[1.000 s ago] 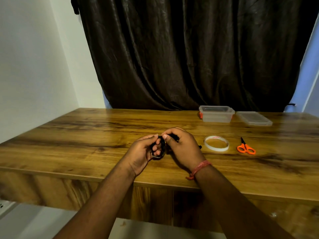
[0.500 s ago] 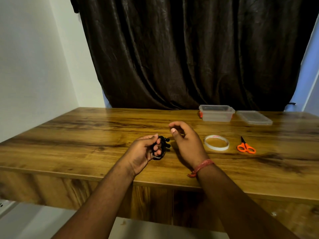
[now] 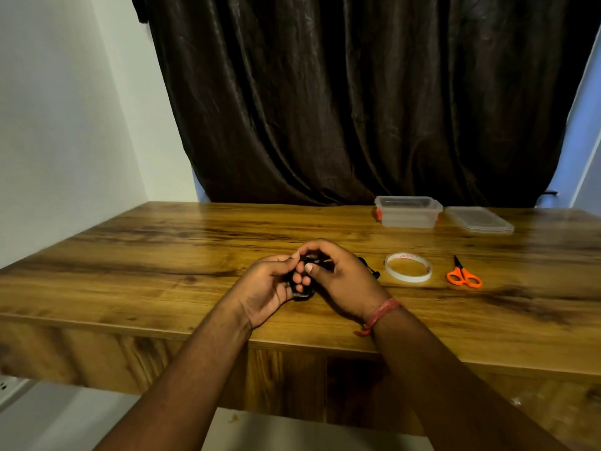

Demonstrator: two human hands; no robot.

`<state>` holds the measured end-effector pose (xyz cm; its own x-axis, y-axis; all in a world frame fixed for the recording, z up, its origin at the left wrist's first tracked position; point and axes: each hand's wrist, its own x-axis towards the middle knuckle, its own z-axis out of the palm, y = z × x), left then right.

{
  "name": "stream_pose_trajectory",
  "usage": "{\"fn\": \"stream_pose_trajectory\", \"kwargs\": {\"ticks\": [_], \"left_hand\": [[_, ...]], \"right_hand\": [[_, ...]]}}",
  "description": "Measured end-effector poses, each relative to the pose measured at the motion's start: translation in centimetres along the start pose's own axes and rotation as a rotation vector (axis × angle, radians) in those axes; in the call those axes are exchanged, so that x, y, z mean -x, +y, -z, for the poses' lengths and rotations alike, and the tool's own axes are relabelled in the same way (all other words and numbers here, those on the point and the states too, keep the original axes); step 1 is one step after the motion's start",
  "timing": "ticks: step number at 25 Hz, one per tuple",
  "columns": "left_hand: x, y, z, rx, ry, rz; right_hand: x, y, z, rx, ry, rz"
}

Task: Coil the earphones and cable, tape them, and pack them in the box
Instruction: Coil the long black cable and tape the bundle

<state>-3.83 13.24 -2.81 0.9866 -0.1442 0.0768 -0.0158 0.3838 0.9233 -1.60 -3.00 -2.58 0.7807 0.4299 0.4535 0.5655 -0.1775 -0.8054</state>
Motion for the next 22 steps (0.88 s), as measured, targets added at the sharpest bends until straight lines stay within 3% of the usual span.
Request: {"fn": "stream_pose_trajectory", "kwargs": {"ticks": [4,9,15,22], "left_hand": [[-0.2,-0.2,-0.3,0.000,0.056,-0.012],[-0.6,-0.6,-0.3,-0.066,0.165,-0.165],[-0.4,-0.9,-0.7,-0.124,0.146,-0.217],[-0.7,-1.2,-0.2,-0.157,0.150,-0.264]], "right_hand": [[-0.3,0.3,-0.2,0.038,0.061,0.012],[-0.4,0.5,-0.3,0.077,0.175,-0.003],[-0.4,0.6,-0.2,0.061,0.258,-0.046],[-0.5,0.9,0.0,-0.074,0.112,-0.053]]}}
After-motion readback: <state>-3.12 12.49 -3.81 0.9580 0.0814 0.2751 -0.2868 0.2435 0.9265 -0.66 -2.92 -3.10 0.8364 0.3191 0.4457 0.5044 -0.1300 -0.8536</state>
